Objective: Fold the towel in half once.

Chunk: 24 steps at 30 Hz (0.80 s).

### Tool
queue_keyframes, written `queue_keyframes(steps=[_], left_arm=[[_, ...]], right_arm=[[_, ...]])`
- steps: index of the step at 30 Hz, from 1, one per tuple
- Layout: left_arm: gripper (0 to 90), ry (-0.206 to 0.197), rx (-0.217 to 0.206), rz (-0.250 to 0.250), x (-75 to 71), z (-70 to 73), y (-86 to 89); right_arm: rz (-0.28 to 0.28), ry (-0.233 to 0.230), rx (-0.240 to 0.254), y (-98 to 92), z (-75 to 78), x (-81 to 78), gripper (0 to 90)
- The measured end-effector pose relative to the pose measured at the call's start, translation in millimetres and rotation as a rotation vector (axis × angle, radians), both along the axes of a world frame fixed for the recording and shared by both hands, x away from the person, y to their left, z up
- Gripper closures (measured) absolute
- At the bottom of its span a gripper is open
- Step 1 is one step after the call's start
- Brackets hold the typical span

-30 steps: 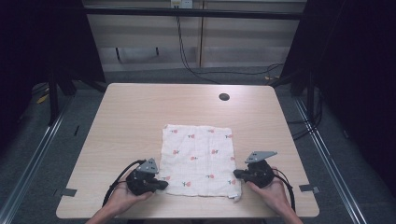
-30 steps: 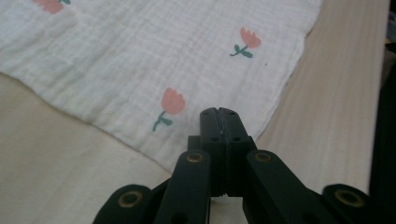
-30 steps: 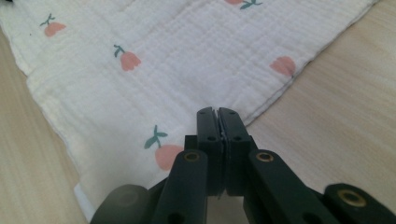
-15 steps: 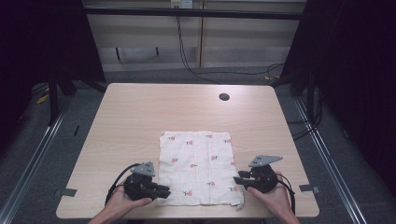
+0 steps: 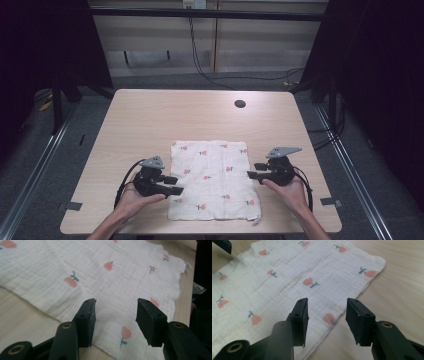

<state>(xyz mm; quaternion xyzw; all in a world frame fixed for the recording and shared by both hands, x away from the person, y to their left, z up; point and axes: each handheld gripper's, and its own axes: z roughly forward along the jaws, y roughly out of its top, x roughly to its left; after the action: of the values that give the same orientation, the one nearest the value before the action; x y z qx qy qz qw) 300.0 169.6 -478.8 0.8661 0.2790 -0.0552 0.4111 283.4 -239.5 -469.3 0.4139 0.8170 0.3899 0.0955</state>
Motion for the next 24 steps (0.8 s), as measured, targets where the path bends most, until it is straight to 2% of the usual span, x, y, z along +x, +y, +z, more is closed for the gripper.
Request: queue_keyframes(steps=[2, 5, 6, 9, 11, 14, 15, 16, 17, 18, 20, 24], left_arm=[[47.8, -0.008, 0.038, 0.040, 4.3, 0.5, -1.4], [47.7, 0.006, 0.016, 0.063, 9.9, 2.4, -3.3], [47.1, 0.003, 0.016, 0.069, 12.2, 2.6, -5.3], [43.7, -0.013, 0.024, 0.082, 21.8, 2.1, -11.4], [43.1, -0.040, 0.026, 0.094, 30.0, 2.8, -14.4], [45.3, -0.031, 0.026, 0.076, 47.9, -0.8, -20.7], [45.5, -0.020, 0.011, 0.067, 53.1, -4.4, -21.4], [45.9, -0.006, -0.013, 0.083, 55.6, -8.5, -21.4], [46.4, -0.006, -0.020, 0.089, 55.8, -12.2, -22.8], [46.7, -0.013, 0.014, 0.074, 54.5, -14.3, -25.4], [46.5, -0.029, 0.053, 0.054, 49.2, -16.8, -28.8], [47.8, -0.048, 0.057, 0.045, 45.2, -19.0, -29.6]], right_arm=[[0.018, -0.008, 0.007, -1.2, 3.0, 4.8, 50.5], [0.023, 0.001, 0.072, -4.7, 3.9, 13.9, 43.0], [0.006, -0.005, 0.070, -4.9, 3.6, 16.3, 39.1], [0.014, -0.008, 0.060, -4.4, 4.1, 24.5, 39.1], [0.024, 0.000, 0.064, -3.4, 5.9, 30.0, 44.4], [0.032, -0.005, 0.047, -1.7, 9.1, 38.5, 46.2], [0.030, -0.002, 0.053, -2.0, 10.1, 42.5, 46.5], [0.026, -0.003, 0.052, -2.4, 11.1, 47.0, 47.3], [0.022, -0.014, 0.055, -3.4, 12.2, 51.4, 48.5], [0.012, -0.016, 0.071, -4.3, 12.6, 55.4, 49.0], [0.003, -0.026, 0.061, -4.2, 11.0, 63.4, 51.3], [-0.020, -0.016, 0.052, -0.3, 4.8, 78.2, 52.6]])
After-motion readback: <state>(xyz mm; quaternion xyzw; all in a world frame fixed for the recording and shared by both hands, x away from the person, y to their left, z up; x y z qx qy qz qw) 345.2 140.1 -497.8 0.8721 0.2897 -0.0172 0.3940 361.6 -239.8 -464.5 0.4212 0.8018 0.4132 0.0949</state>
